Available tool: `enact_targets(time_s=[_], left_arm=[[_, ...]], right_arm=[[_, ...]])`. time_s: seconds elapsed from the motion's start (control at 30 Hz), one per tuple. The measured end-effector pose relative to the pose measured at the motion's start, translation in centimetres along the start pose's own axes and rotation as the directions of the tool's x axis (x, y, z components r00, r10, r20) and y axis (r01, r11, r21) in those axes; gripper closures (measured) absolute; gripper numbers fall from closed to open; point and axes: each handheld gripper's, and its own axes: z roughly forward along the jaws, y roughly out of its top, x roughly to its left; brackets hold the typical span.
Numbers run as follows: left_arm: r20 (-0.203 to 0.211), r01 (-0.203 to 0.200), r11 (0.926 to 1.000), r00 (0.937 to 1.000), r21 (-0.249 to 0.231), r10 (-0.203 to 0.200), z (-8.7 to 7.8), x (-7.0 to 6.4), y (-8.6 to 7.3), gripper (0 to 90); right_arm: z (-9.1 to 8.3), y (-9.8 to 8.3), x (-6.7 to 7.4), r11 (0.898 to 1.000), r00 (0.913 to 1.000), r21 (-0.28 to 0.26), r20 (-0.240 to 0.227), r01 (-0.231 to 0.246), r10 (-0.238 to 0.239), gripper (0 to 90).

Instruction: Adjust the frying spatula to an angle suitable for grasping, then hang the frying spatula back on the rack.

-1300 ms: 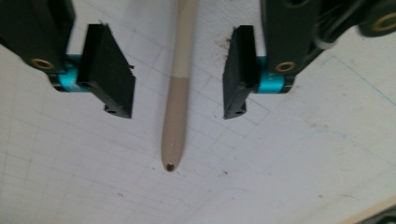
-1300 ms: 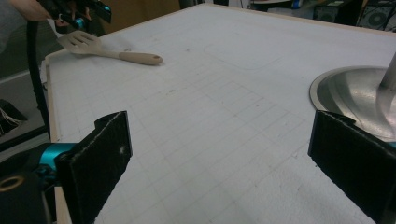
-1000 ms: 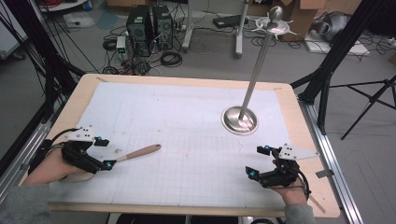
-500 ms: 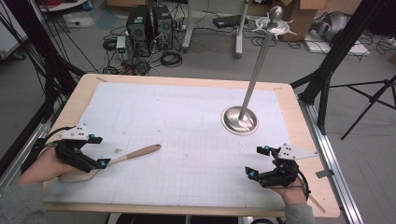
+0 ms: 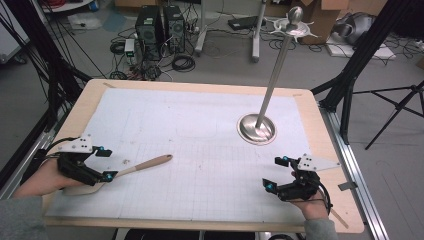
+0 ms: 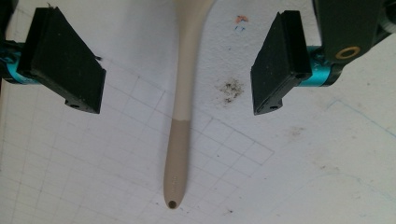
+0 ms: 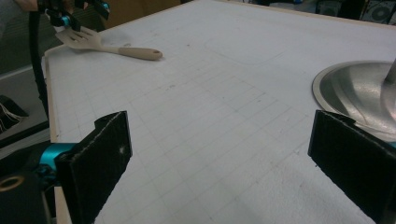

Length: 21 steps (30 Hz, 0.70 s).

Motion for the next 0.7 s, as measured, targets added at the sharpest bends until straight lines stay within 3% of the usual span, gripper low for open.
enact_targets(time_s=[0.17,0.43,0.7], left_arm=[[0.038,-0.014,0.9999,0.9992,0.005,0.013,0.0,0.1,-0.2,22.5],[0.041,-0.026,0.9973,0.9989,0.069,0.024,1.1,0.1,0.0,25.7],[0.032,-0.023,0.995,0.9993,0.097,0.02,1.4,0.2,-0.3,32.9]], right_arm=[[0.2,0.0,0.0,1.0,1.0,0.008,-0.002,0.007,-0.007,5.2],[-0.1,-0.1,0.1,1.0,1.0,0.011,0.002,0.004,-0.004,5.2],[-0.1,-0.1,0.1,1.0,1.0,0.009,-0.001,0.006,-0.006,5.5]])
